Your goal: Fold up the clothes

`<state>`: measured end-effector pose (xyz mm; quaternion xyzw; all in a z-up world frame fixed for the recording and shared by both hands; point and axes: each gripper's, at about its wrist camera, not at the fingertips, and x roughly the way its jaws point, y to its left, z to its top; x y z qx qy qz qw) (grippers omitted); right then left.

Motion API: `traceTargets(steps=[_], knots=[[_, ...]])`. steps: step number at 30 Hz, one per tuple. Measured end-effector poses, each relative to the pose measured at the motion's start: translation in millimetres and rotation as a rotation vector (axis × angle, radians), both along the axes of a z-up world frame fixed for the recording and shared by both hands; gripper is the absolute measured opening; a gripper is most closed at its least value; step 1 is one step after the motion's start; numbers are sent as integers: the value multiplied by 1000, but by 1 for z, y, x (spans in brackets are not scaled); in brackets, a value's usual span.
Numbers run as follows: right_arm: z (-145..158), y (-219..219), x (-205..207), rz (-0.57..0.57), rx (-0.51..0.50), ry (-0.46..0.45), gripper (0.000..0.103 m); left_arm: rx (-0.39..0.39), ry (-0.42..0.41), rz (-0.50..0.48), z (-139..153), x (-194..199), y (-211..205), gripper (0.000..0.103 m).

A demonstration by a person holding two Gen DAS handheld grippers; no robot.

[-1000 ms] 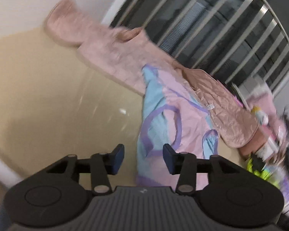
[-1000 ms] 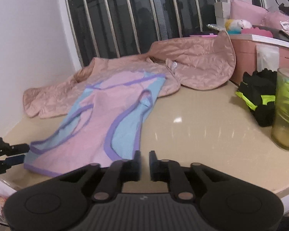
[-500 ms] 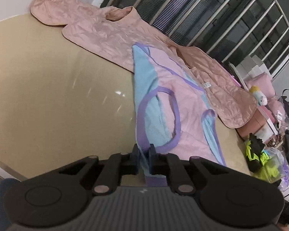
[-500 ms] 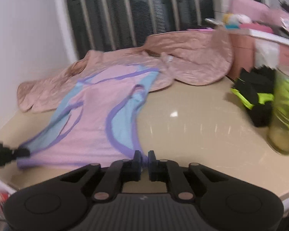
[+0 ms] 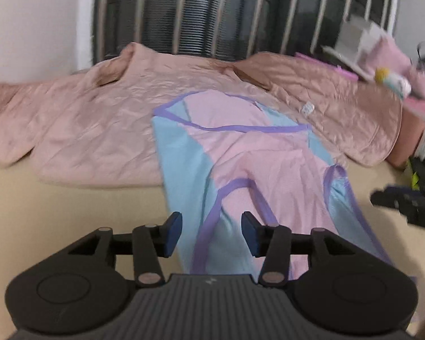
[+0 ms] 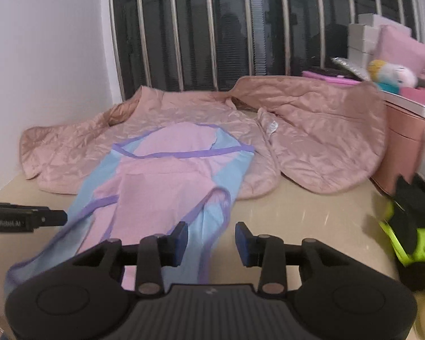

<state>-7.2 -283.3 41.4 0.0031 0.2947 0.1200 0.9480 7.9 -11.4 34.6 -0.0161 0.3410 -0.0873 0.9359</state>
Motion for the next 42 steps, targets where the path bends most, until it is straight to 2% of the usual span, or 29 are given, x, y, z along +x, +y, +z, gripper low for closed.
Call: traceTargets(steps=[1,2,3,4,5,6,7,8,9,13,16,19,22,26,29,31,33,35,36,37,41,42], knots=[[-2,2,10,1,-8,7,35,5,11,-12,-3,7,-3,43],[-5,3,19,1,-14,12,34,11,30,-15,-7,12,-4,30],[-8,3,25,1,-12,20,34,17,49,-16,-11,18,-5,21],[-11,3,30,3,-1,29,34,26,67,-8,-15,22,-3,7],[-14,2,34,4,10,39,34,26,60,2,-17,23,-1,6],[-17,3,37,6,17,49,29,9,55,17,-17,22,5,5],[-21,3,39,7,21,58,14,-30,46,37,-16,21,14,5],[-24,4,40,8,22,71,5,-70,37,59,-15,19,24,4],[-28,4,40,6,20,81,2,-114,30,87,-13,17,33,4],[-37,1,33,-12,43,68,2,-219,-1,211,-12,5,67,4],[-39,-3,31,-20,67,60,3,-303,29,310,-21,-3,91,5],[-39,-6,32,-22,89,66,2,-394,53,342,-24,-14,104,14],[-38,-7,32,-29,97,68,2,-352,45,307,-17,-25,93,43],[-34,1,23,-66,25,51,5,-221,33,257,-11,-36,65,44],[-21,-2,1,-74,57,19,9,-84,23,238,-15,-45,46,43],[-21,1,-9,-49,47,46,16,-18,11,234,-17,-49,38,42],[-26,8,-15,-10,20,71,21,19,-1,229,-18,-52,33,32],[-32,14,-20,1,-12,68,21,52,-13,228,-19,-56,29,11],[-33,16,-21,-6,-27,58,16,41,-13,222,-19,-56,30,5],[-33,17,-22,-15,-32,54,0,19,-11,215,-19,-56,32,3],[-34,-5,-21,-85,63,71,1,-39,-11,214,-20,-60,42,3],[-34,-10,-22,-100,83,73,1,-79,-9,210,-20,-62,46,4]])
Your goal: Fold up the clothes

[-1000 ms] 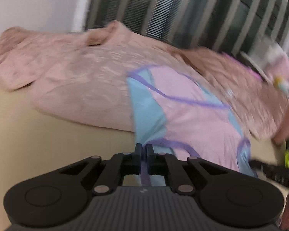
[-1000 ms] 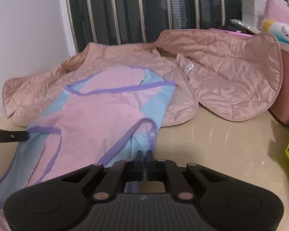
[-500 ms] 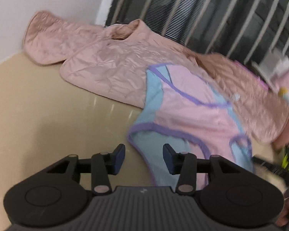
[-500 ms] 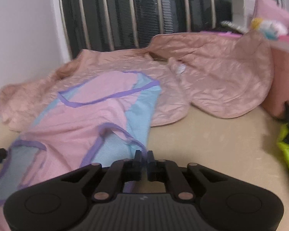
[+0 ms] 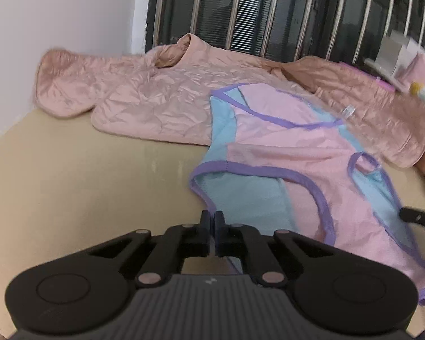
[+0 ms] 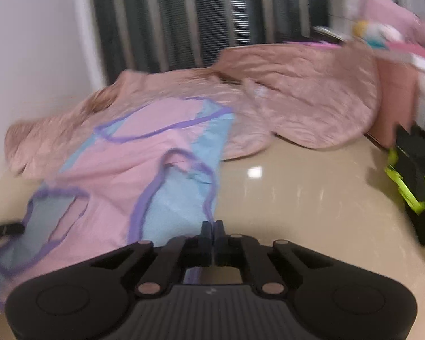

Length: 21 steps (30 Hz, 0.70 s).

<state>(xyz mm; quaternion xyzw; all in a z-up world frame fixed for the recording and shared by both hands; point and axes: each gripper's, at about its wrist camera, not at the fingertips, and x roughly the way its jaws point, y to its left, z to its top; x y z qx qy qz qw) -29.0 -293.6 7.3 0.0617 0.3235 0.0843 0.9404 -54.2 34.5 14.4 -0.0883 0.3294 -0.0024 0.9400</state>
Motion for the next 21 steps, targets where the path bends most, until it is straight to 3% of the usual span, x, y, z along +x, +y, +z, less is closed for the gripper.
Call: traceTargets(steps=[3,5,7,10,13,16,18,21], knots=[[1,-6,-5,-11,25,-5,4,-69,0,25,1,-10,7,8],[9,-9,-17,-1,38,-38,8,-79,-8,31,6,-20,11,25],[18,-12,-32,17,38,-60,12,-89,-21,22,12,-32,11,30],[23,-12,-53,33,42,-56,15,-89,-64,-30,19,-48,2,31],[17,-3,-65,76,46,-32,15,-72,-116,-149,20,-53,-19,31],[6,13,-70,113,-9,-8,14,34,-69,-227,12,-47,-43,31],[4,17,-73,116,-40,-17,14,82,-11,-228,3,-43,-48,29],[7,18,-78,127,-71,-26,14,26,12,-177,3,-46,-33,31]])
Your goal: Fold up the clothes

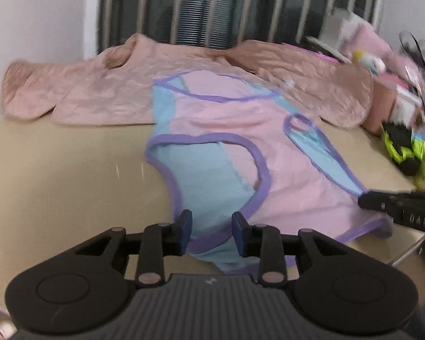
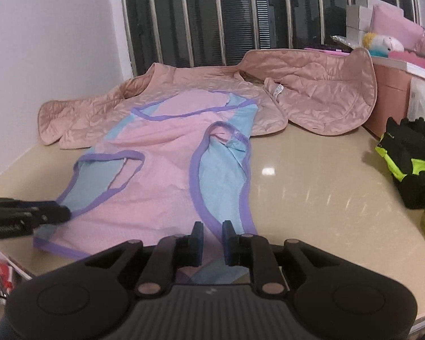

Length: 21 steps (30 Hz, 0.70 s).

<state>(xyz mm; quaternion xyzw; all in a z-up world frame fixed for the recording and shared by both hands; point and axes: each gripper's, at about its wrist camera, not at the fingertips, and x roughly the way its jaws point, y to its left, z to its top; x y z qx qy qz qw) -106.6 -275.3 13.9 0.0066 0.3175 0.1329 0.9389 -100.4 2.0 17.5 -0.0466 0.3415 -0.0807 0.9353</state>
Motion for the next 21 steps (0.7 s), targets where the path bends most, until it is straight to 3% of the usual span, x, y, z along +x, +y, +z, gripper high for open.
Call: traceTargets(steps=[2,5,8,12,13,14,16,21], knots=[[4,0,0,16,-3,-19,15,-49,20,42,6,0,11,33],[11,5,11,62,34,-38,17,-71,-37,12,17,5,9,43],[11,18,28,96,55,-23,22,-53,-52,-46,22,19,-13,44],[5,36,44,106,16,-3,22,-4,9,-97,10,42,-45,44],[4,39,45,107,-1,2,22,4,25,-99,6,45,-50,35],[1,41,45,108,-14,8,21,11,35,-100,2,47,-54,19],[-2,41,44,120,7,12,2,3,23,-99,-3,41,-51,4],[4,36,40,127,64,-17,2,-114,-8,-54,8,35,-29,4]])
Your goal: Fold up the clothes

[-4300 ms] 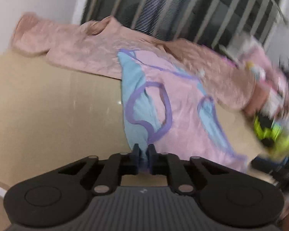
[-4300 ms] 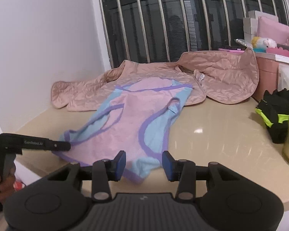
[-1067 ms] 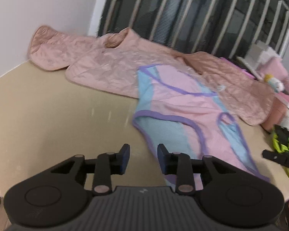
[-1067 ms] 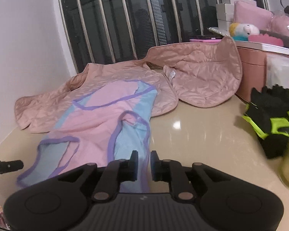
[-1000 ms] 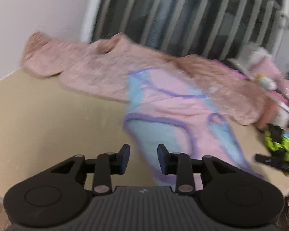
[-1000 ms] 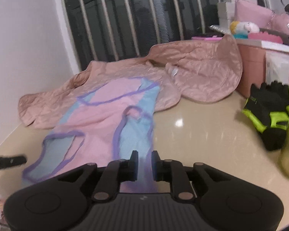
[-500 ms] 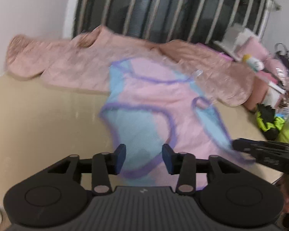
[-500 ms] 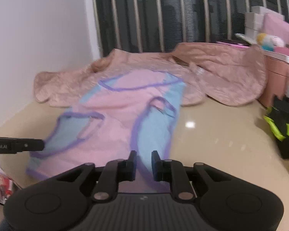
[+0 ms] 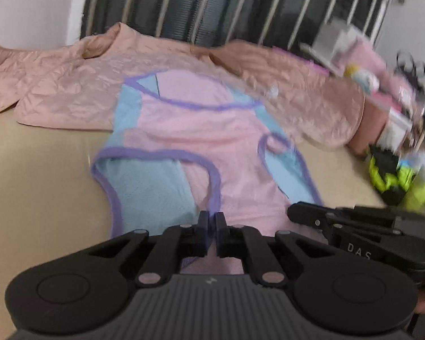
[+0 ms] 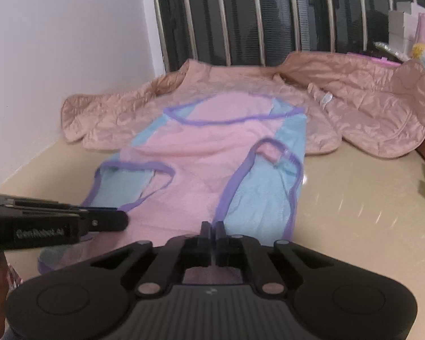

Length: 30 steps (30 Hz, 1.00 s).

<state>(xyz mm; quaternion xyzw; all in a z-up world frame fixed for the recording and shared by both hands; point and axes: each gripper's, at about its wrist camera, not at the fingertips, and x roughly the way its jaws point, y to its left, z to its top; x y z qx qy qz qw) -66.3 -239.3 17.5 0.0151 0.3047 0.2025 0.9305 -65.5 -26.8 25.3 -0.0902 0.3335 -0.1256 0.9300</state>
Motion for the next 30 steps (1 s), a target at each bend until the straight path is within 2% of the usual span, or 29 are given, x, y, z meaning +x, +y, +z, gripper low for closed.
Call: traceTargets(steps=[6,9,11,13,14,15,18,19,25,28,30], knots=[[31,3,4,14,19,-81,2,-38,-54,5,26,1,6,4],[33,9,21,7,-5,-94,2,22,-49,18,24,22,1,6],[24,15,35,-3,-28,-79,4,62,-6,48,15,36,2,17],[13,16,40,-17,-35,-49,12,35,-24,97,16,29,13,23],[10,14,38,-19,-22,-45,12,0,-60,106,18,19,22,36],[10,8,31,-17,3,-53,15,-28,-81,105,20,10,31,42],[19,-15,-4,-57,62,-105,35,-32,-94,82,21,-19,48,44],[20,-21,-15,-66,69,-112,37,-22,-97,67,20,-29,49,44],[8,-39,-65,-74,33,-74,33,74,-93,11,11,-62,35,44],[-2,-35,-71,-60,0,-54,22,140,-101,5,3,-72,25,43],[-7,-32,-69,-57,-17,-42,5,171,-93,24,-2,-74,21,38]])
